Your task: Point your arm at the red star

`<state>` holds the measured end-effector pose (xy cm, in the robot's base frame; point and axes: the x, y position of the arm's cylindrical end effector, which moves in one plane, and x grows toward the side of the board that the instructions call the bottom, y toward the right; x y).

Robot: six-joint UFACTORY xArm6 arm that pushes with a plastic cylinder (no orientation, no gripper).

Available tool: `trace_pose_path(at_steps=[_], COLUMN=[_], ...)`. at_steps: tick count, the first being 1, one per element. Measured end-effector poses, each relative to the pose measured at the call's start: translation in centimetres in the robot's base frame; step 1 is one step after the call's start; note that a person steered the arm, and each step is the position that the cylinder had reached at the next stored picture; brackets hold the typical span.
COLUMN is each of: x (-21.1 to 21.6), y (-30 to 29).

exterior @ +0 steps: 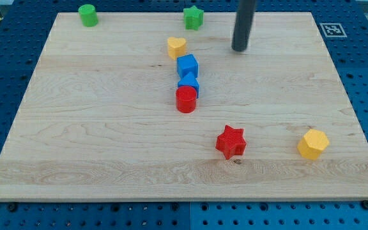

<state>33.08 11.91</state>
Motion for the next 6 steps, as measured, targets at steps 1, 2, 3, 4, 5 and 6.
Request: trace_pose_path(at_steps=[1,2,3,4,5,6], x=[2.2,2.2,2.0,3.9,11.0,16.7], y=[0.0,0.0,-0.9,-2.4,-2.3,-2.2])
